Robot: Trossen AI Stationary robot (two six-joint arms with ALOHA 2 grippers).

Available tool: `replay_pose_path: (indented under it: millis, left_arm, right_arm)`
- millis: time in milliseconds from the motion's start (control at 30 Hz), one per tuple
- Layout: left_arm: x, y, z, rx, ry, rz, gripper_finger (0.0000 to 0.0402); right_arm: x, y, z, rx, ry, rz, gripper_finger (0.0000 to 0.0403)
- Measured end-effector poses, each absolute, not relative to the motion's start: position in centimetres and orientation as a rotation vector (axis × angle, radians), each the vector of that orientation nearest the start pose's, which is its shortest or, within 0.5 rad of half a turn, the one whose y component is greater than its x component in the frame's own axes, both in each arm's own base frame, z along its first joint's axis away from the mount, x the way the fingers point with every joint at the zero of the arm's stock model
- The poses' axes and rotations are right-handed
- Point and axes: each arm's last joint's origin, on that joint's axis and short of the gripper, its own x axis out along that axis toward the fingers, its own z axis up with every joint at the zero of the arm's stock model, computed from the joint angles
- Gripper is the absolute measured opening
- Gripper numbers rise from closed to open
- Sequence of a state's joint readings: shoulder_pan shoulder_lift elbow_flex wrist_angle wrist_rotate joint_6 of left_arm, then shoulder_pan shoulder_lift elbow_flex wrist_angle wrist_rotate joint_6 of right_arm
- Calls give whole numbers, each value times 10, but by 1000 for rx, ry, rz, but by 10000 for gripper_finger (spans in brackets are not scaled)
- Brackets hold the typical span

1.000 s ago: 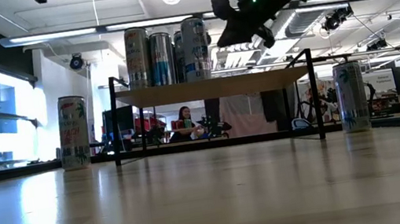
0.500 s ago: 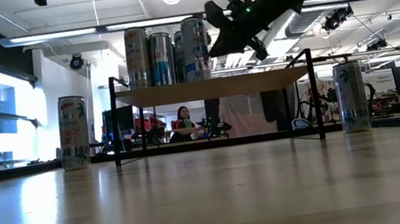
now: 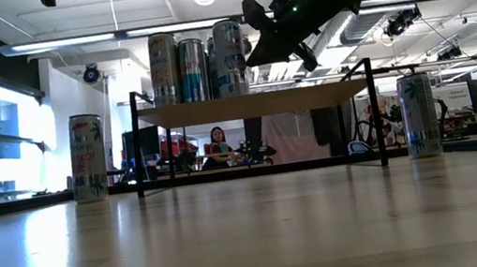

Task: Place canned beverage on shelf
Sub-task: Put the bottom right black soda can on the shelf

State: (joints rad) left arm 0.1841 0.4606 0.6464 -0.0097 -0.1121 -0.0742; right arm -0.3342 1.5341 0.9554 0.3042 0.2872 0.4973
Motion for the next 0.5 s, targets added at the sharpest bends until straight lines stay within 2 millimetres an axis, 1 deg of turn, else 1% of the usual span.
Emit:
replay_pose_path:
  millis: [233,500]
  left_arm:
    - [105,24,344,-30,-208,319,0]
    - [107,24,346,-28,-224,322,0]
  right_arm:
    - [321,-113,258,501,108,-688,0]
    - [322,-110,260,497,80,-691,0]
